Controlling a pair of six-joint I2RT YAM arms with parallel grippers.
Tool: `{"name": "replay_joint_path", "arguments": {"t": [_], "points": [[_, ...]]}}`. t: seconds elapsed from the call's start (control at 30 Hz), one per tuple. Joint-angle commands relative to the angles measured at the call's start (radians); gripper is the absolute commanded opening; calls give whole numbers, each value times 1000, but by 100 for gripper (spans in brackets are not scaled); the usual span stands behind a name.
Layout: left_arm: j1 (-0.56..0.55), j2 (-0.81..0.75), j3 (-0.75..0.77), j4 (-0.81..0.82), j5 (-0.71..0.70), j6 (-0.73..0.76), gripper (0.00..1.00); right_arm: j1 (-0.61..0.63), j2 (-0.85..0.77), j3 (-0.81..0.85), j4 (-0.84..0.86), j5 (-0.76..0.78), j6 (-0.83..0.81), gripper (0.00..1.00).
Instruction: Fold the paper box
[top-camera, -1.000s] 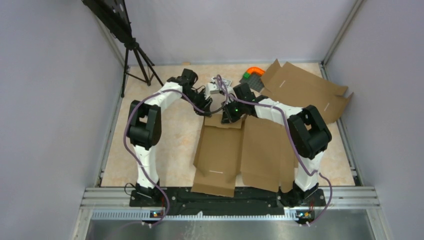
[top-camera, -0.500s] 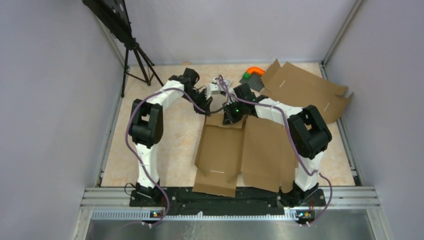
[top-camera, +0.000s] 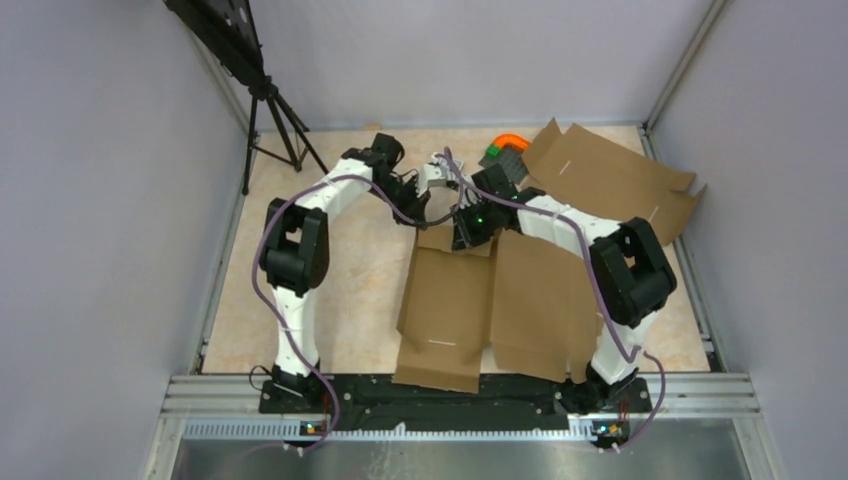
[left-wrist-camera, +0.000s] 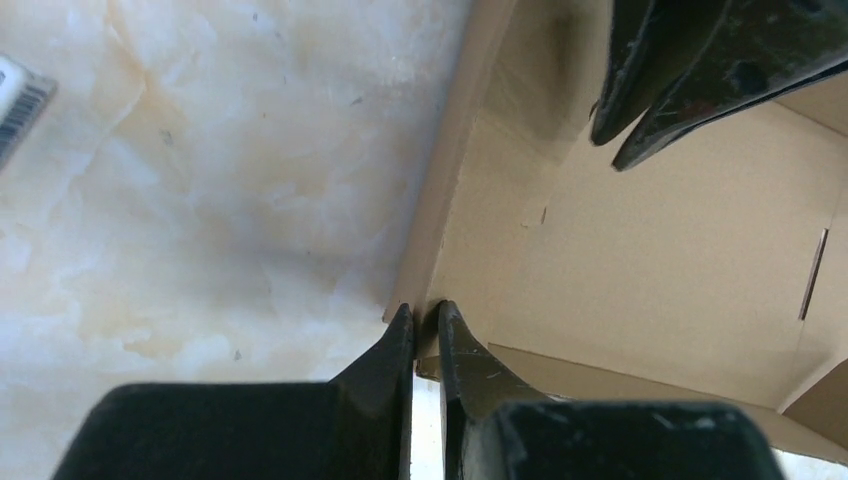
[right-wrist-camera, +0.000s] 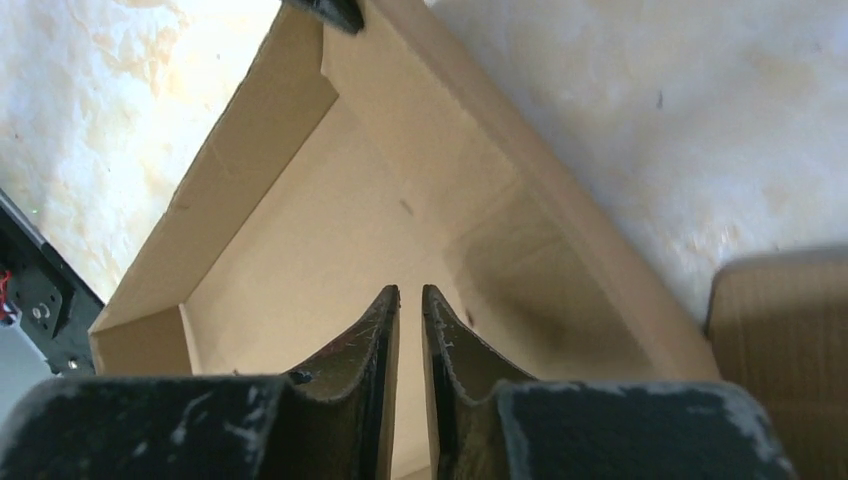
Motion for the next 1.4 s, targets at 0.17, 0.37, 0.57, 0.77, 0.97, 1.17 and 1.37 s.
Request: {"name": "replay_joint_path", "arguments": {"t": [0.17,0.37,0.57,0.77,0.97,1.17,1.37], "points": [[-13,20,7,-21,-72,-3,5,-114,-379,-184,189,-29,152,25],[-18,17,11,-21,-78,-11,5,-166,-429,-212,169,-36,249,55],[-19,8,9,-21,-78,-14,6,-231,-455,-291,190,-21,666,78],[-23,4,0,-20,-90,-22,7,-232,-536,-374,210,139,953,97],[-31,-3,-8,-18,-102,-30,7,-198,-449,-321,142,197,1046,98],[-34,-4,-11,-13,-104,-36,7,-159,-366,-285,156,257,1018,98],[-40,-2,-12,-13,-114,-37,8,-140,-284,-242,154,298,932,98]]}}
